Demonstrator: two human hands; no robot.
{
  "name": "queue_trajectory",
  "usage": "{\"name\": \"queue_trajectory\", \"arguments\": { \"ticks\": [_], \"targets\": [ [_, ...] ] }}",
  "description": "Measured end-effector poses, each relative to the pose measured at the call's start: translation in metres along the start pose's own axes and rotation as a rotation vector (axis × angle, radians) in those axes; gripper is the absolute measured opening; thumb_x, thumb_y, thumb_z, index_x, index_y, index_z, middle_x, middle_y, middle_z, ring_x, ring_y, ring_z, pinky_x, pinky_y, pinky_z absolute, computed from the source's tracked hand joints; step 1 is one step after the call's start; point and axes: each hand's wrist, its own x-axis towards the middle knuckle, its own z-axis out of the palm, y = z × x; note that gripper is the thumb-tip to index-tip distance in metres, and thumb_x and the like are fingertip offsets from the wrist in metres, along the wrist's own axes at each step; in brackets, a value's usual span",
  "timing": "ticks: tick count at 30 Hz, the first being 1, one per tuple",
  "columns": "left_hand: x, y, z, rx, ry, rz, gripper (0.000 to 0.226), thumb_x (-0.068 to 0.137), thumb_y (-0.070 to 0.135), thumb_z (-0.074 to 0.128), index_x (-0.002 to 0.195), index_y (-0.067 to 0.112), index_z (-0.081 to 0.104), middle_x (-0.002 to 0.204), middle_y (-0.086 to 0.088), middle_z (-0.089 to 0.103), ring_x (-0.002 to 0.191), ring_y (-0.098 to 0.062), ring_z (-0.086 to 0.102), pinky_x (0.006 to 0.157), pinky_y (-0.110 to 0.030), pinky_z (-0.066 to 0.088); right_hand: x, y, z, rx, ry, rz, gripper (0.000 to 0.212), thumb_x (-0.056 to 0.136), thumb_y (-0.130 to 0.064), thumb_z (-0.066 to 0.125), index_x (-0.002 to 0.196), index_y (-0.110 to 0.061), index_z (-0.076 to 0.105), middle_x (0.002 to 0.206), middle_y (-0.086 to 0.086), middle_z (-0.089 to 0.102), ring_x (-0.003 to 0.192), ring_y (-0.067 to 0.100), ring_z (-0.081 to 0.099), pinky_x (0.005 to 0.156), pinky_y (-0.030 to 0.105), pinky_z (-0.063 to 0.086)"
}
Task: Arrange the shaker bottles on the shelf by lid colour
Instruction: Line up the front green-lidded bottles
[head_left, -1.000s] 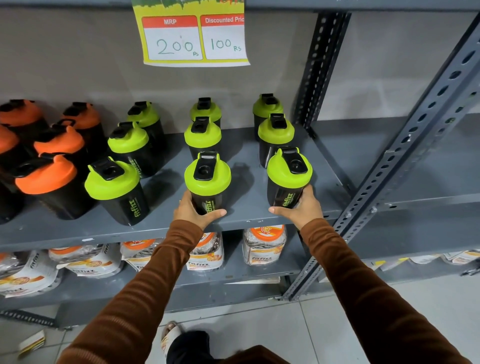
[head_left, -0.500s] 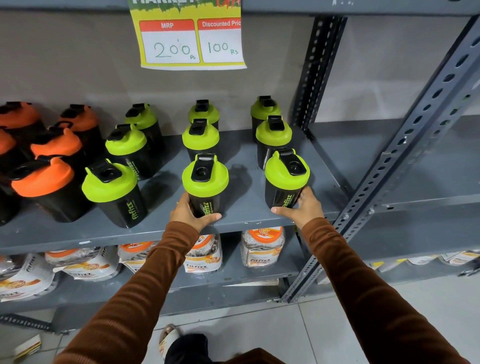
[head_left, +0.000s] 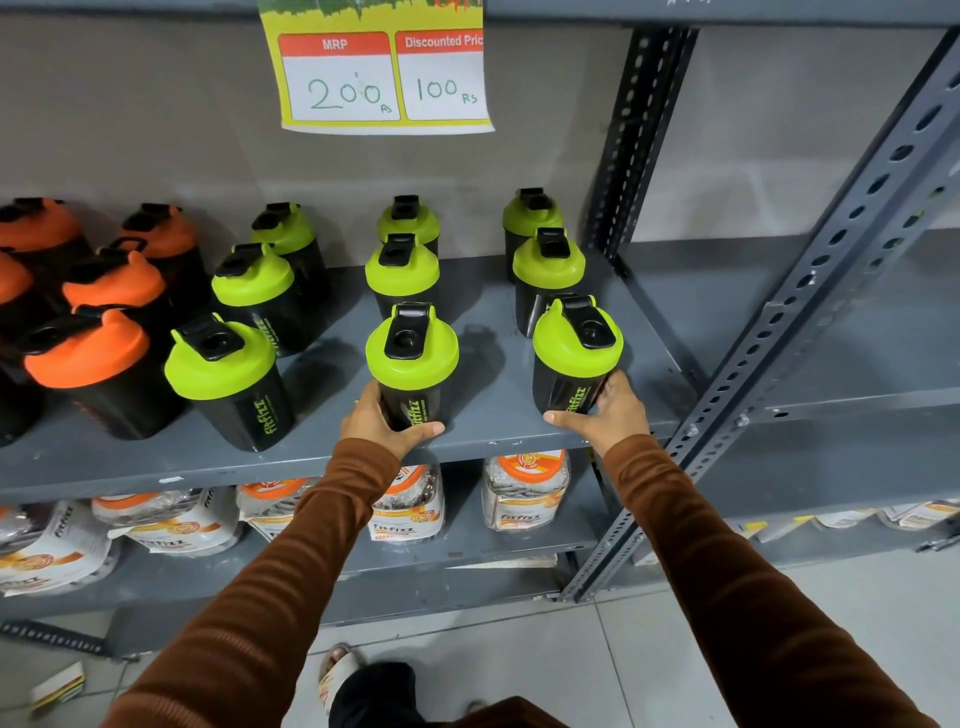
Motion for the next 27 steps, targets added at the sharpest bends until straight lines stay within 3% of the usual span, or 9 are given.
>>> {"name": "queue_trajectory", "arguments": {
  "ticks": [10,16,19,21,24,27],
  "targets": [
    [0.002,-0.004,0.001,-0.010,0.004,0.016,0.076,0.056,0.025,0.084,0.119,0.009,0.044,0.124,-0.016,0.058,0.111,-0.034,0.056,0.097,-0.048,0.046,-0.001,-0.001,0.000,0.023,-0.006,-0.041,0.076,0.042,-0.021,0.091,0.100,-0.020,0.041,0.115,0.012,0.063,0.106,0.029,0.060,0.097,0.049,0.047],
    [0.000,-0.006,-0.001,-0.011,0.004,0.095,0.087,0.051,0.021,0.087,0.124,0.012,0.040,0.128,-0.014,0.055,0.115,-0.031,0.052,0.101,-0.045,0.043,-0.004,0.003,0.002,0.111,-0.016,-0.093,0.098,0.042,-0.015,0.091,0.124,-0.016,0.037,0.124,0.005,0.053,0.117,0.022,0.051,0.106,0.045,0.040],
    [-0.003,-0.016,-0.004,-0.164,-0.008,0.148,0.103,0.049,0.019,0.087,0.134,0.015,0.030,0.138,-0.010,0.046,0.125,-0.023,0.045,0.107,-0.042,0.037,-0.024,0.001,0.007,0.240,0.063,-0.041,0.108,0.050,-0.009,0.088,0.138,-0.012,0.025,0.145,0.009,0.035,0.133,0.021,0.035,0.113,0.035,0.027],
    [-0.013,-0.024,-0.004,-0.270,0.054,0.130,0.098,0.057,0.013,0.083,0.137,0.012,0.026,0.143,-0.009,0.038,0.129,-0.018,0.038,0.110,-0.038,0.032,-0.049,-0.004,0.018,0.251,0.215,-0.036,0.099,0.057,-0.014,0.086,0.137,-0.010,0.028,0.143,0.011,0.034,0.132,0.023,0.035,0.111,0.033,0.029],
    [-0.027,-0.033,-0.003,-0.365,0.197,0.149,0.069,0.072,0.005,0.071,0.132,0.006,0.035,0.131,-0.005,0.043,0.121,-0.013,0.044,0.104,-0.024,0.035,-0.089,-0.008,0.046,0.131,0.379,-0.246,0.067,0.062,-0.032,0.081,0.117,-0.012,0.048,0.113,0.002,0.047,0.110,0.030,0.048,0.098,0.042,0.042],
    [-0.031,-0.047,-0.009,-0.402,0.354,0.186,0.039,0.080,0.002,0.061,0.117,0.003,0.047,0.111,-0.011,0.054,0.094,0.007,0.057,0.085,-0.007,0.044,-0.118,-0.022,0.078,0.074,0.276,-0.479,0.035,0.072,-0.038,0.066,0.099,-0.021,0.052,0.097,-0.007,0.049,0.092,0.021,0.054,0.087,0.026,0.044]
  ]
}}
